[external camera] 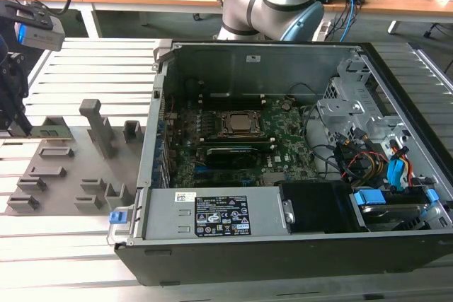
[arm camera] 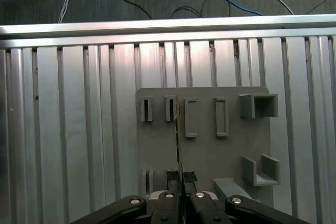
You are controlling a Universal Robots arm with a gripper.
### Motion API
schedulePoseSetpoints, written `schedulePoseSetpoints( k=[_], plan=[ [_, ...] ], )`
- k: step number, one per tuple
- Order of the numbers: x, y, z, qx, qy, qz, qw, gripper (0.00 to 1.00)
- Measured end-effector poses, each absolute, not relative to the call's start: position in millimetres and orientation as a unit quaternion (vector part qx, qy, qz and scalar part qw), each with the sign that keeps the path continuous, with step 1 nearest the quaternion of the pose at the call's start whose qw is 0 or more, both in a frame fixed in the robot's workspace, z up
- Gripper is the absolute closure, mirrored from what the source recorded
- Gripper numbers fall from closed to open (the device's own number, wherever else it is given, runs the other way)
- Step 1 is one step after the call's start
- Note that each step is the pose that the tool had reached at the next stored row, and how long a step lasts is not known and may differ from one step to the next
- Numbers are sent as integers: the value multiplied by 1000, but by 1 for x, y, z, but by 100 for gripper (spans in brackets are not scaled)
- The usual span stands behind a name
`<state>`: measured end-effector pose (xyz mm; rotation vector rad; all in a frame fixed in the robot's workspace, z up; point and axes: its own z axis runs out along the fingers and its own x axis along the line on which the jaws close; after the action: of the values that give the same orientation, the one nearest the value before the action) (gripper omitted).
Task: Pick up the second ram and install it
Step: 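Pick up the second ram and move it above second insertion slot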
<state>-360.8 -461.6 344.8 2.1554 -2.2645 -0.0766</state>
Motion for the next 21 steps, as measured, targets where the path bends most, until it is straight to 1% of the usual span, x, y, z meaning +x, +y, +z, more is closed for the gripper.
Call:
schedulePoseSetpoints(
  k=[11,21],
  plan=[
    [-361,-460,346,689,-724,-22,9,86],
    [-361,-460,360,689,-724,-22,10,86]
  ],
)
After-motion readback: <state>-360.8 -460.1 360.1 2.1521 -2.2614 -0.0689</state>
